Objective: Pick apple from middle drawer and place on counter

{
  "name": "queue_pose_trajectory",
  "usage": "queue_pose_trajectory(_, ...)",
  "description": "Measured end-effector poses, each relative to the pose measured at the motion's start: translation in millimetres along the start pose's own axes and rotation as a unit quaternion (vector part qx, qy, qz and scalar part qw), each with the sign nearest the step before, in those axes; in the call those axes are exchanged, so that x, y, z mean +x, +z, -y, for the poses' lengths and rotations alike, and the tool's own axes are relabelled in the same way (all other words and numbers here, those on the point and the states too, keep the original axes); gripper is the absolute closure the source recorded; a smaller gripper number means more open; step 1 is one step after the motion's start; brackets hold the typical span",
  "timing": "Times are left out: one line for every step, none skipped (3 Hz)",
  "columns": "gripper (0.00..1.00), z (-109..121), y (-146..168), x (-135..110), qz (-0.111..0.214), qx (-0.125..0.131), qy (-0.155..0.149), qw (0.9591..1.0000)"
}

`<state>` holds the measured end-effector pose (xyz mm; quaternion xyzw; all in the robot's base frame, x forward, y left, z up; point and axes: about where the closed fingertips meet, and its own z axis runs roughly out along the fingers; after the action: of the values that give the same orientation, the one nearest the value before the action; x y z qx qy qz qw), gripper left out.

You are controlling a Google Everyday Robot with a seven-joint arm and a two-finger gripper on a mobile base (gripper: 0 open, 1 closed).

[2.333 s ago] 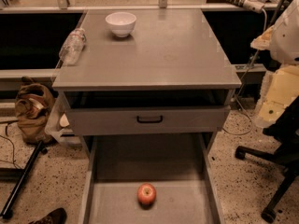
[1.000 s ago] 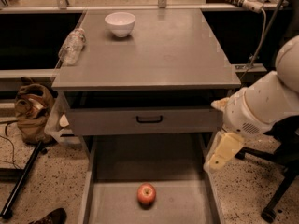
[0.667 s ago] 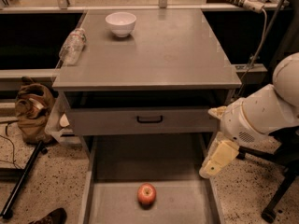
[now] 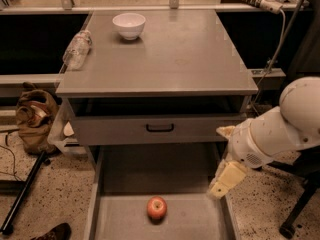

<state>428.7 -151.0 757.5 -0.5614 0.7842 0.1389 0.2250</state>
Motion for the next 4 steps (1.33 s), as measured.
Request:
queue_pose_trajectory(0.00,-13.2,55.9,19.9,-0.003,-0.009,0.021,0.9997)
queue_pose_trajectory(0.00,-26.3,117.4,51.2,-0.011,-0.005,0.078,0.9969)
queue_pose_trajectory(0.00,-27.5,163.8,67.0,-0.013,0.015,0.123,0.9922)
queue_pose_trajectory(0.00,-22.4,197.4,61.7,0.021,0.026,0.148,0.9885)
